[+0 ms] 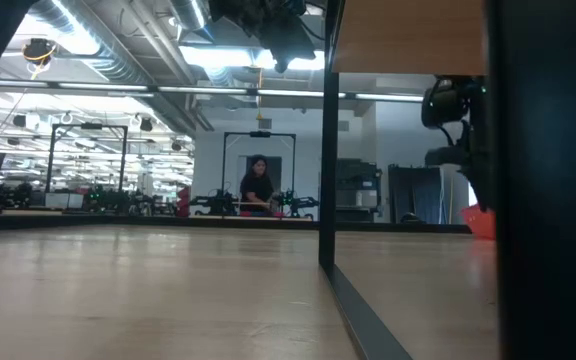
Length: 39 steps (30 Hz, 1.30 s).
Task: Stack baskets on shelf by color
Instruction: Stack the orange basket on top of the orange baskets on the shelf
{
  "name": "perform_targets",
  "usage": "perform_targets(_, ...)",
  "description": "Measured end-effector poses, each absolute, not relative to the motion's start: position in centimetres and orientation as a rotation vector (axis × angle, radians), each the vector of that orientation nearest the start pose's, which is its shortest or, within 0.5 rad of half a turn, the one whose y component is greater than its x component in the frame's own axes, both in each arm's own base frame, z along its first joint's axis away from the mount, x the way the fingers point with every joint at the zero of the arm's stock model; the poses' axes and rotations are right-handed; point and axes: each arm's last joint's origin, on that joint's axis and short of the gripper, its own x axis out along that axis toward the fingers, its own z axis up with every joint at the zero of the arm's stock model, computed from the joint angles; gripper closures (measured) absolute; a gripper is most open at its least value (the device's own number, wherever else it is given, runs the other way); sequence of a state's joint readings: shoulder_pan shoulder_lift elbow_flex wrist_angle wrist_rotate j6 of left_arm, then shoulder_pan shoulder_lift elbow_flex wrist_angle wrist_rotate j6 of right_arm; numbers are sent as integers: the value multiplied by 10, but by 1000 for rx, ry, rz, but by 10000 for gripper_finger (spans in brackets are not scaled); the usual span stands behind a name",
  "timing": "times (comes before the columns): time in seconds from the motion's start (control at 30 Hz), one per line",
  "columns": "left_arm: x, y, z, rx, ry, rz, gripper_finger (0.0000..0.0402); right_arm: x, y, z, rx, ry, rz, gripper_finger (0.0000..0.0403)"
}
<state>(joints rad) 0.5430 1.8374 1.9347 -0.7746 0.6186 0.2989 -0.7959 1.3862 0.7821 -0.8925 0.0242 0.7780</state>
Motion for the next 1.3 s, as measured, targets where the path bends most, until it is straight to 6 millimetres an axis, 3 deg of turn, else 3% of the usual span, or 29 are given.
perform_targets(0.2,350,192,384,-81,546,-155,312,155,-160,194,1148,1067,-1223,336)
perform_targets(0.9,351,190,384,-83,549,-159,312,158,-163,177,1202,1169,-1252,336)
perform_targets(1.3,350,191,384,-82,548,-158,312,164,-169,188,1173,1137,-1229,336)
